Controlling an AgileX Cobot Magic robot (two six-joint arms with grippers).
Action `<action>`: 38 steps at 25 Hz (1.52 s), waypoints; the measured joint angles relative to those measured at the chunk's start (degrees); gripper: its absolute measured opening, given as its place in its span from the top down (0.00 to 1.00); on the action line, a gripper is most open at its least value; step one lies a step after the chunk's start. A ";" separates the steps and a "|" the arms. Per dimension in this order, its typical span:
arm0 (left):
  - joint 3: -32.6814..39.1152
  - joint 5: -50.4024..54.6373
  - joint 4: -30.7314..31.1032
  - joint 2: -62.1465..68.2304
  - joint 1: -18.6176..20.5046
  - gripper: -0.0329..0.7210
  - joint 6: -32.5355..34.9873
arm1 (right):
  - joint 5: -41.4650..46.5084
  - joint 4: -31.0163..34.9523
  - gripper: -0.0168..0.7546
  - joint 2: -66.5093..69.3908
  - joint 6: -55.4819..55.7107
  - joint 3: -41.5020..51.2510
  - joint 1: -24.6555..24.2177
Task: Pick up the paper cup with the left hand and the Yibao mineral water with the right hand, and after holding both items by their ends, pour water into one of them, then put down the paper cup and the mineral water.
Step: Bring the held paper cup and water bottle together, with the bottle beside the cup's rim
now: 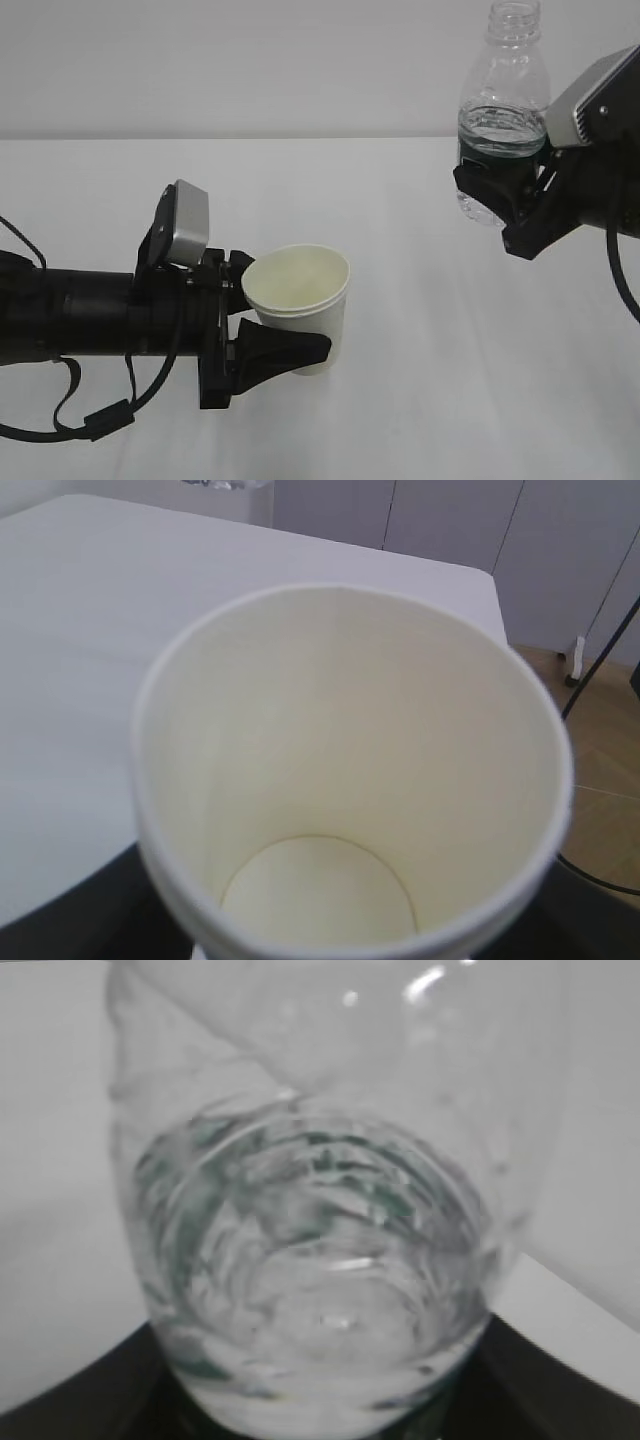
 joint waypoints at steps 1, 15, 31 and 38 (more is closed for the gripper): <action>0.00 0.10 0.00 0.00 0.00 0.28 0.00 | 0.00 -0.33 0.40 -0.10 0.00 0.00 0.00; -0.22 2.26 1.66 0.00 -0.26 0.28 -0.23 | 1.73 -3.94 0.40 -0.21 -0.36 0.00 0.00; -3.52 5.80 4.13 -0.08 -4.63 0.28 -3.55 | 2.66 -4.65 0.40 -3.16 0.47 2.75 0.00; -5.54 5.68 4.23 -0.08 -4.63 0.28 -3.45 | 2.83 -4.92 0.40 -3.95 0.63 4.81 0.00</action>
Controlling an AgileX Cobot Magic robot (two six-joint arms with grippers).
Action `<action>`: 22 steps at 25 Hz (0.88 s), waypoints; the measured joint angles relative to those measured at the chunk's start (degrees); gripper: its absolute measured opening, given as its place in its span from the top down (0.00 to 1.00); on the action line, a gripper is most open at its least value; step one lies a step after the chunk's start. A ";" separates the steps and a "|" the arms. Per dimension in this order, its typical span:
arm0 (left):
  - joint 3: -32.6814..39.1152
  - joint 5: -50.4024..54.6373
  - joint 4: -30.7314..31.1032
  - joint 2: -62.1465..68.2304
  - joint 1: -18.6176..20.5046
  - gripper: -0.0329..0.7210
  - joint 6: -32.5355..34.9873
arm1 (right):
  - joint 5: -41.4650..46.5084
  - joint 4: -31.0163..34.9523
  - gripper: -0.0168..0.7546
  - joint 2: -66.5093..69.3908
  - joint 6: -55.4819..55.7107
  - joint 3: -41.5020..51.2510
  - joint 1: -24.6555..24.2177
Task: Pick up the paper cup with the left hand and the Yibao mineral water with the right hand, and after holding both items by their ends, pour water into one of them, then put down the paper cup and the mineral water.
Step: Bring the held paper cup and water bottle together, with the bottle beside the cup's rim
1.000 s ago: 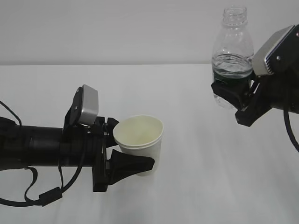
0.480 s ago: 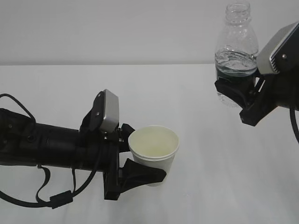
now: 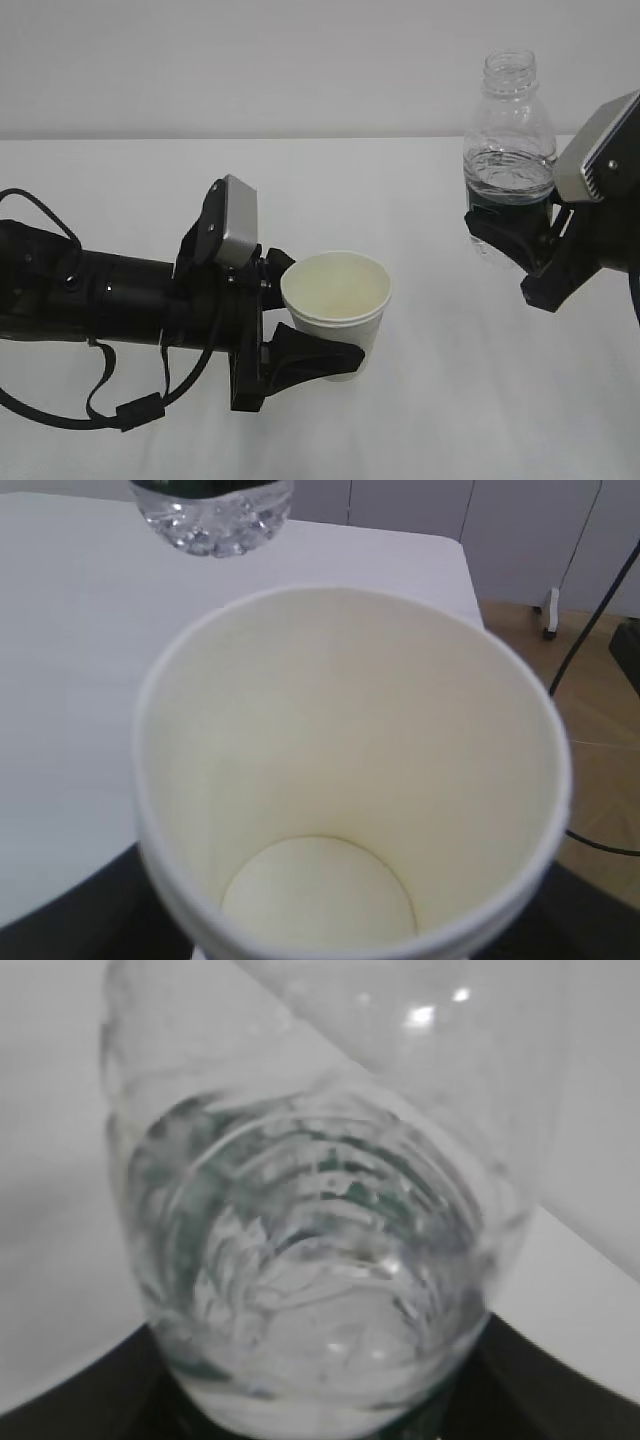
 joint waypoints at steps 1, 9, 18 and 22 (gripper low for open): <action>-0.25 -0.08 0.00 0.00 0.00 0.29 0.00 | 0.00 0.00 0.40 0.00 -0.10 0.00 0.00; -0.24 -0.08 0.36 0.00 0.00 0.29 -0.48 | 0.00 -0.22 0.40 0.00 -1.17 0.09 0.00; -0.26 -0.08 0.48 0.00 0.00 0.29 -0.92 | 0.00 -2.08 0.40 0.00 -1.41 0.09 0.00; -0.50 -0.08 0.48 0.00 0.00 0.29 -1.42 | 0.00 -3.14 0.40 0.00 -1.44 0.09 0.00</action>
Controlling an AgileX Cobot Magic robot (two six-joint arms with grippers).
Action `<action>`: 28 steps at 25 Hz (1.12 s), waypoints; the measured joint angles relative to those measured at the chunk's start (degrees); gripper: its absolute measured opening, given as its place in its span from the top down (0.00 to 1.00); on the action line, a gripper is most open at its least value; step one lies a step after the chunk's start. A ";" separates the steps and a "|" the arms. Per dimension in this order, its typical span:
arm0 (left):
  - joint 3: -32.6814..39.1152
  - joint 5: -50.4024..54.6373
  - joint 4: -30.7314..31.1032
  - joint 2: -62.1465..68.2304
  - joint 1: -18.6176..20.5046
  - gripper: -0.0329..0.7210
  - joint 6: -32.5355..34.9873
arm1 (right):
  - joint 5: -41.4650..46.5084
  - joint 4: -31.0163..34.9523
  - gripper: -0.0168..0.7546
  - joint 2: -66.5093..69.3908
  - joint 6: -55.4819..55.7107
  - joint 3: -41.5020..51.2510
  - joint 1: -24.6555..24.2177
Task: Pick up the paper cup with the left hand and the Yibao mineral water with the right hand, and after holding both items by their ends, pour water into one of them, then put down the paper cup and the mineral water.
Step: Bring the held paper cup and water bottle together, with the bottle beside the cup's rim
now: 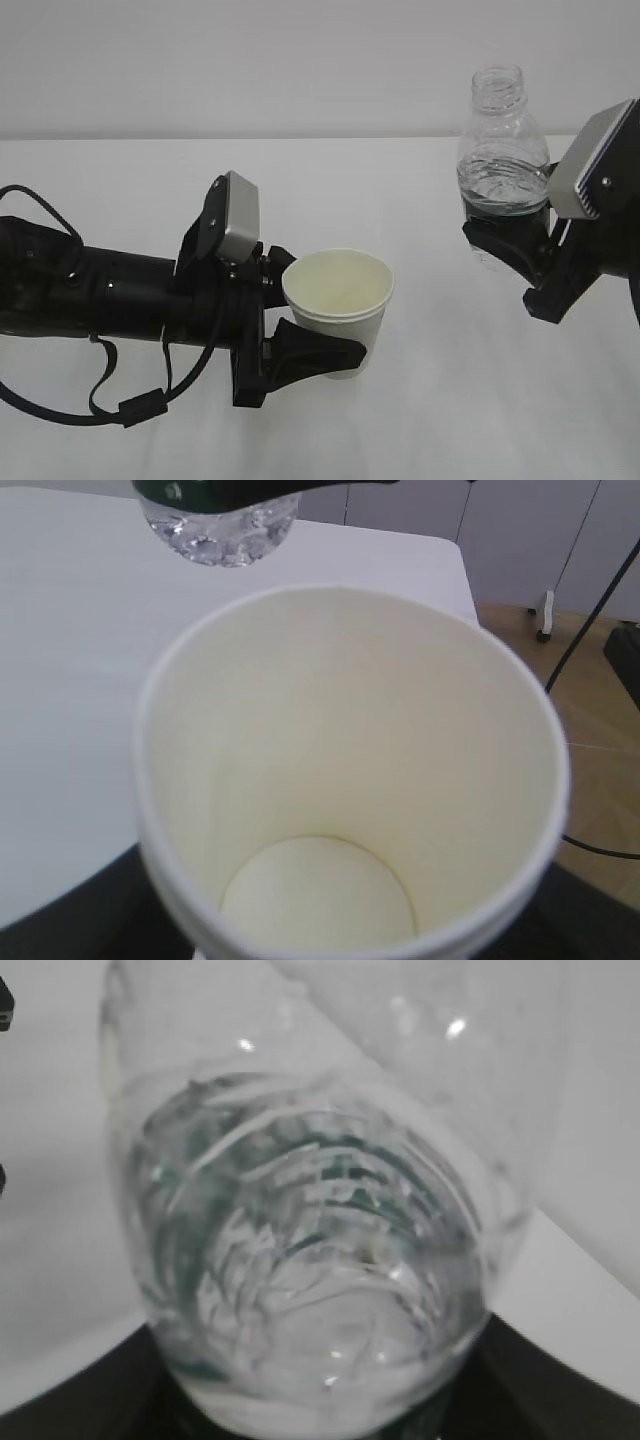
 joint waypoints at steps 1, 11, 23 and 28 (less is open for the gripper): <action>-0.32 0.00 0.00 0.00 0.00 0.29 -0.04 | 0.00 -0.02 0.40 0.00 0.00 0.00 0.00; -1.45 0.00 0.90 0.00 0.00 0.30 -2.13 | 0.48 -0.70 0.40 0.00 -1.53 0.00 0.00; -1.47 3.46 1.35 0.00 -4.48 0.30 -2.52 | 2.29 -0.86 0.40 0.00 -4.52 0.00 0.00; -1.47 3.59 0.52 0.00 -4.48 0.30 -2.52 | 2.63 -0.96 0.40 0.00 -6.35 0.00 0.00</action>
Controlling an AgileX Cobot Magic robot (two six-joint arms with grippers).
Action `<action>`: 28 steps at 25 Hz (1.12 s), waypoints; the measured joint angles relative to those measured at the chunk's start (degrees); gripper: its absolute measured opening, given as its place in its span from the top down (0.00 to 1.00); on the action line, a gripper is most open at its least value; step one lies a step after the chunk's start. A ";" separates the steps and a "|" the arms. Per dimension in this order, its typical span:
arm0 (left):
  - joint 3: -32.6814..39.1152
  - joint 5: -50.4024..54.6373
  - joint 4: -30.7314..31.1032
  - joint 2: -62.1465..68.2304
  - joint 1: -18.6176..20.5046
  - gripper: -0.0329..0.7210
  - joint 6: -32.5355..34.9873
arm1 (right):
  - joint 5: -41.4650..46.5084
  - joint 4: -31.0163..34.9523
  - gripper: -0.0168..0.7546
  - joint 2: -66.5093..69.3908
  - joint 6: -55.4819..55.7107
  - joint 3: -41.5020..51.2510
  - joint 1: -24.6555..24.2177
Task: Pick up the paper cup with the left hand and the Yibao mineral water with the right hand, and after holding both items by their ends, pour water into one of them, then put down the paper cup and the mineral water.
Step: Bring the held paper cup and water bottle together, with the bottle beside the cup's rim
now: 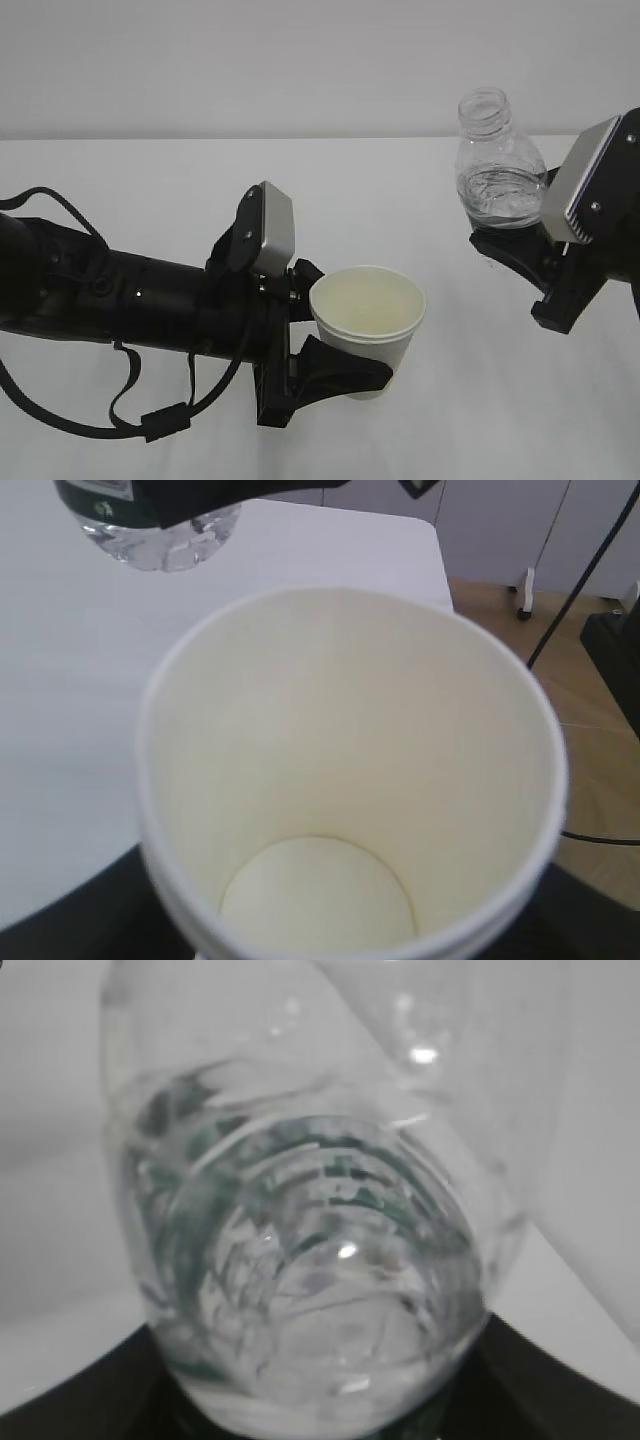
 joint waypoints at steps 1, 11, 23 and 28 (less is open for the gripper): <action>0.00 0.00 0.00 0.00 0.00 0.30 0.00 | 0.11 0.00 0.40 0.00 -0.33 0.00 0.00; 0.00 0.22 -2.73 0.00 0.00 0.30 1.51 | 0.44 -0.02 0.40 0.00 -4.75 0.00 0.00; 0.00 -1.78 -2.41 0.00 -0.13 0.30 4.15 | 4.70 -0.12 0.40 0.00 -10.33 0.00 0.00; -0.10 -2.53 -2.26 0.00 -0.61 0.31 4.49 | 4.83 -0.12 0.40 0.00 -11.37 0.00 0.00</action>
